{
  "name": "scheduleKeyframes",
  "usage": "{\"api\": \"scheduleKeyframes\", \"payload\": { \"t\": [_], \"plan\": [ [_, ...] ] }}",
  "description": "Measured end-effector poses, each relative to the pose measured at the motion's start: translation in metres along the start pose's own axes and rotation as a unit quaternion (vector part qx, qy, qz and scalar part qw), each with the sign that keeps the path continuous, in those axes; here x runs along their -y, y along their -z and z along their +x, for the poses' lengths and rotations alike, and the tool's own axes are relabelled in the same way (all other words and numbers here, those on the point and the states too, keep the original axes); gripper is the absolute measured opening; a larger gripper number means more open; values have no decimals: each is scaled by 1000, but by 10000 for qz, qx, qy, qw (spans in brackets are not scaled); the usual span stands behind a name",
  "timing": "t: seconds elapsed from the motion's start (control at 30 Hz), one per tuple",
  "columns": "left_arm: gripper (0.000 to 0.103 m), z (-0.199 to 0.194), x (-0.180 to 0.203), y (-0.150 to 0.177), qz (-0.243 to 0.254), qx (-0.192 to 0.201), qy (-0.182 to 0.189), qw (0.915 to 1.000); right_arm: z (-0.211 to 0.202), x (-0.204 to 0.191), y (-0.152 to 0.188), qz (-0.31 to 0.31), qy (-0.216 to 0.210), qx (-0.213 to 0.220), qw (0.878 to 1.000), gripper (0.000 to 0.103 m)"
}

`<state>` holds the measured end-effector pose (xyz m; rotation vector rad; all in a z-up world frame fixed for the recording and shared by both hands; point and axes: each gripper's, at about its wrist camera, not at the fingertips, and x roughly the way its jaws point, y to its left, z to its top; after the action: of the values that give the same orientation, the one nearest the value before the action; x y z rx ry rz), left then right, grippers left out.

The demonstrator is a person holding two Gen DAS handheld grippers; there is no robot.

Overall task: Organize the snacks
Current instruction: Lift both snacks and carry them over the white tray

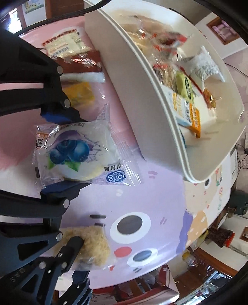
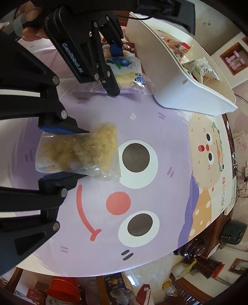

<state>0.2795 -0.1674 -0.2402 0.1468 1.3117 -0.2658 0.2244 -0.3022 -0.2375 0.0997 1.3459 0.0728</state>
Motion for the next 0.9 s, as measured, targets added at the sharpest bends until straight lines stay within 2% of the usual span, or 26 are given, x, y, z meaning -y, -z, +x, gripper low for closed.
{"api": "scheduleKeyframes", "payload": {
  "t": [0.27, 0.47, 0.63, 0.9],
  "plan": [
    [48, -67, -28, 28, -441, 236, 292, 9983, -27, -21, 0, -364, -119, 125, 9992, 32],
    [48, -116, -65, 43, -866, 522, 268, 9945, -59, -56, -7, -769, -332, 338, 9959, 32],
    [48, -153, -105, 39, -1260, 861, 250, 9880, -92, -91, -24, -1088, -513, 700, 9903, 32],
    [48, -209, -154, 8, -1349, 1547, -113, 9787, -147, -139, -69, -1418, -625, 1450, 9772, 32]
  ]
}}
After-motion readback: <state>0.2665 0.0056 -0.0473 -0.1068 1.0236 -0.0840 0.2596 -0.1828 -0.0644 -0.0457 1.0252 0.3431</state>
